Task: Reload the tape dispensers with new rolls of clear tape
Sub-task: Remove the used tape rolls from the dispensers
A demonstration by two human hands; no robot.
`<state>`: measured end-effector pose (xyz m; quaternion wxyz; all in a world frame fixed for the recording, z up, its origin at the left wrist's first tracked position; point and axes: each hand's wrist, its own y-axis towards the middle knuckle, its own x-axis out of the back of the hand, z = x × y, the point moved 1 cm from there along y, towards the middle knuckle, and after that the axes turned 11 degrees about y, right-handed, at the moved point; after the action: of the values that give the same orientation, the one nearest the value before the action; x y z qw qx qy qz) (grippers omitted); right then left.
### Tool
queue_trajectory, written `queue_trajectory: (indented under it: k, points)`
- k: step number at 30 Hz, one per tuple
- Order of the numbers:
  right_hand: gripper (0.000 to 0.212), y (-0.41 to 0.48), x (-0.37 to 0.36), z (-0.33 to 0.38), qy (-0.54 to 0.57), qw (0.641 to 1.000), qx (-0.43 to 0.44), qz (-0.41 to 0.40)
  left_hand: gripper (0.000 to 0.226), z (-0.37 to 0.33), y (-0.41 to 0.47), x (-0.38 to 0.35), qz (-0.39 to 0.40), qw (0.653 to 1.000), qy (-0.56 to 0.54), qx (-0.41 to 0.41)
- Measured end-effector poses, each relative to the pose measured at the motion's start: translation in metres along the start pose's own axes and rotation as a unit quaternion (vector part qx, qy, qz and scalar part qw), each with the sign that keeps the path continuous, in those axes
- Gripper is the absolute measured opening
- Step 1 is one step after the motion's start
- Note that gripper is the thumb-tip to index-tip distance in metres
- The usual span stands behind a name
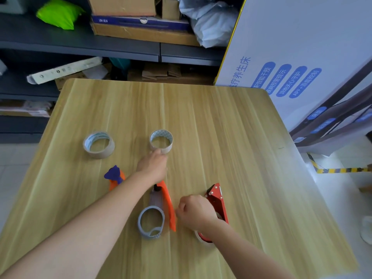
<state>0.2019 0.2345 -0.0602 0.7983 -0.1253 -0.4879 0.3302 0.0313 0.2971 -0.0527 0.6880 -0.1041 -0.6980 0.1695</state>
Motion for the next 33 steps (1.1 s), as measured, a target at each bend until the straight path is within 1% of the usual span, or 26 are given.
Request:
queue_trajectory:
  k: [2, 3, 5, 7, 9, 11, 12, 13, 15, 17, 18, 19, 20, 21, 23, 24, 25, 26, 28, 30, 33]
  points:
    - [0.022, -0.005, 0.011, -0.01, -0.054, 0.996, 0.044, -0.056, 0.033, -0.015, -0.019, 0.001, -0.005, 0.999, -0.021, -0.026]
    - [0.024, -0.009, 0.018, -0.018, -0.082, 0.991, 0.056, -0.09, 0.035, -0.024, -0.029, 0.0, -0.009, 0.999, -0.027, -0.04]
    - [0.027, -0.016, 0.028, -0.035, -0.115, 0.98, 0.057, -0.15, 0.036, -0.045, -0.051, -0.005, -0.015, 0.997, -0.031, -0.071]
    - [0.03, -0.025, 0.035, -0.051, -0.13, 0.974, 0.053, -0.176, 0.04, -0.068, -0.073, -0.013, -0.01, 0.995, -0.034, -0.096]
    - [0.042, -0.033, 0.038, -0.063, -0.132, 0.977, 0.042, -0.163, 0.053, -0.086, -0.089, -0.024, 0.011, 0.993, -0.034, -0.109]
    - [0.054, -0.04, 0.039, -0.074, -0.12, 0.984, 0.018, -0.129, 0.07, -0.106, -0.102, -0.036, 0.035, 0.993, -0.023, -0.106]
    - [0.055, -0.043, 0.039, -0.079, -0.108, 0.988, 0.004, -0.11, 0.08, -0.116, -0.107, -0.045, 0.045, 0.994, -0.02, -0.101]
    - [0.051, -0.046, 0.038, -0.083, -0.092, 0.992, -0.008, -0.09, 0.09, -0.125, -0.111, -0.053, 0.052, 0.994, -0.017, -0.095]
    - [0.036, -0.051, 0.036, -0.091, -0.052, 0.997, -0.024, -0.044, 0.107, -0.142, -0.117, -0.067, 0.056, 0.995, -0.013, -0.076]
    - [0.02, -0.056, 0.036, -0.1, -0.013, 0.999, -0.03, -0.004, 0.112, -0.155, -0.12, -0.078, 0.045, 0.998, -0.017, -0.042]
    - [0.014, -0.059, 0.038, -0.104, 0.0, 1.0, -0.027, 0.006, 0.109, -0.161, -0.12, -0.081, 0.032, 0.999, -0.028, -0.026]
    - [0.013, -0.061, 0.04, -0.108, 0.01, 1.0, -0.018, 0.011, 0.105, -0.166, -0.121, -0.082, 0.018, 0.999, -0.049, -0.016]
    - [0.017, -0.064, 0.042, -0.112, 0.018, 1.0, -0.006, 0.011, 0.098, -0.17, -0.122, -0.083, 0.009, 0.997, -0.075, -0.01]
    - [0.021, -0.066, 0.045, -0.116, 0.023, 1.0, 0.003, 0.009, 0.088, -0.174, -0.123, -0.083, -0.006, 0.994, -0.105, -0.007]
    - [0.025, -0.069, 0.053, -0.127, 0.023, 1.0, 0.016, 0.007, 0.058, -0.179, -0.125, -0.081, -0.039, 0.987, -0.159, -0.007]
    - [0.025, -0.07, 0.056, -0.132, 0.019, 1.0, 0.021, 0.007, 0.044, -0.179, -0.125, -0.082, -0.034, 0.984, -0.174, -0.006]
    - [0.024, -0.07, 0.058, -0.137, 0.016, 1.0, 0.023, 0.007, 0.035, -0.179, -0.125, -0.082, -0.017, 0.983, -0.182, -0.009]
    - [0.024, -0.07, 0.061, -0.142, 0.015, 1.0, 0.022, 0.007, 0.033, -0.179, -0.126, -0.083, -0.001, 0.983, -0.186, -0.012]
    - [0.022, -0.068, 0.064, -0.15, 0.022, 1.0, 0.019, 0.004, 0.037, -0.178, -0.125, -0.084, -0.003, 0.983, -0.181, -0.021]
    - [0.019, -0.067, 0.068, -0.154, 0.031, 0.999, 0.013, -0.004, 0.035, -0.178, -0.126, -0.079, -0.03, 0.982, -0.184, -0.032]
    - [0.02, -0.063, 0.073, -0.154, 0.041, 0.999, 0.005, -0.031, 0.024, -0.178, -0.127, -0.06, -0.085, 0.984, -0.149, -0.038]
